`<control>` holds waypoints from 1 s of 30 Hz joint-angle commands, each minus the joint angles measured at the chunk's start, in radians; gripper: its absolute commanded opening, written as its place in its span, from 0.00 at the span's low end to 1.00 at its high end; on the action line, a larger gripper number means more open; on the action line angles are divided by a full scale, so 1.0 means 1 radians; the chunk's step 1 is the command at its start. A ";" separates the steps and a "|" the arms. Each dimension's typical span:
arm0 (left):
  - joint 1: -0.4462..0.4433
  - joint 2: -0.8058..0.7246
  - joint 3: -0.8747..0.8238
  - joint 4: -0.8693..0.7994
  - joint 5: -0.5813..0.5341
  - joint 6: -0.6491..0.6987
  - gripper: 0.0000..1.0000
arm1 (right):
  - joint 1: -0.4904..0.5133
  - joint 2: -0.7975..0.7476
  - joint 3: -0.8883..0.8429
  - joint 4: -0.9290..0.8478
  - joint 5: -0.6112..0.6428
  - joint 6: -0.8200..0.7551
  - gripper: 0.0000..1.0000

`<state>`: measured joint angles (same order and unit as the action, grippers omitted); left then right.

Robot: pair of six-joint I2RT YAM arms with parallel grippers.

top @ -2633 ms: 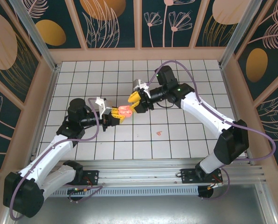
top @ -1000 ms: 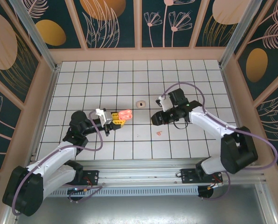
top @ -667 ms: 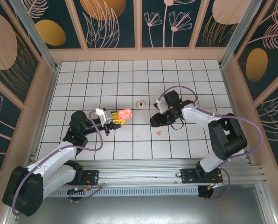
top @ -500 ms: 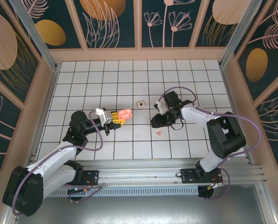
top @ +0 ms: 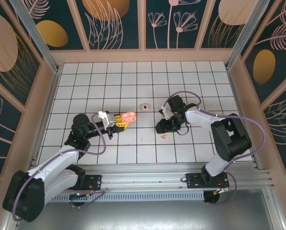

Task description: Insert the wireless bluetooth earbuds into the charging case

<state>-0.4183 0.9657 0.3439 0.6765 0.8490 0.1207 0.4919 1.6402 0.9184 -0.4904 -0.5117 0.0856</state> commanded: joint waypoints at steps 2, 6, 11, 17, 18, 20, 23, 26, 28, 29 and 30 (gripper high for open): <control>-0.005 -0.012 0.020 0.007 -0.007 0.016 0.11 | 0.012 0.022 -0.012 -0.050 0.024 0.007 0.46; -0.005 -0.011 0.020 0.003 -0.008 0.015 0.11 | 0.014 0.022 -0.014 -0.063 0.036 0.016 0.46; -0.005 -0.011 0.023 0.000 -0.010 0.015 0.12 | 0.019 0.024 -0.004 -0.090 0.042 0.041 0.46; -0.005 -0.009 0.026 -0.004 -0.010 0.016 0.12 | 0.034 0.017 -0.001 -0.136 0.050 0.074 0.45; -0.005 -0.007 0.027 -0.005 -0.009 0.015 0.12 | 0.037 0.016 -0.001 -0.143 0.050 0.079 0.45; -0.005 -0.007 0.029 -0.006 -0.009 0.015 0.12 | 0.046 0.016 -0.002 -0.159 0.052 0.084 0.45; -0.005 -0.007 0.030 -0.008 -0.010 0.013 0.12 | 0.050 0.003 0.011 -0.188 0.053 0.084 0.44; -0.005 -0.007 0.033 -0.011 -0.010 0.014 0.12 | 0.050 -0.035 0.045 -0.188 0.083 0.088 0.47; -0.005 -0.011 0.038 -0.020 -0.010 0.015 0.12 | 0.050 -0.041 0.080 -0.193 0.124 0.079 0.49; -0.005 -0.013 0.040 -0.022 -0.012 0.016 0.12 | 0.050 -0.037 0.095 -0.191 0.140 0.074 0.50; -0.004 -0.016 0.041 -0.026 -0.014 0.019 0.12 | 0.048 -0.027 0.107 -0.189 0.151 0.066 0.50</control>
<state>-0.4183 0.9657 0.3523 0.6590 0.8349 0.1211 0.5369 1.6371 0.9726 -0.6586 -0.4217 0.1623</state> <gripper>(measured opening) 0.198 0.501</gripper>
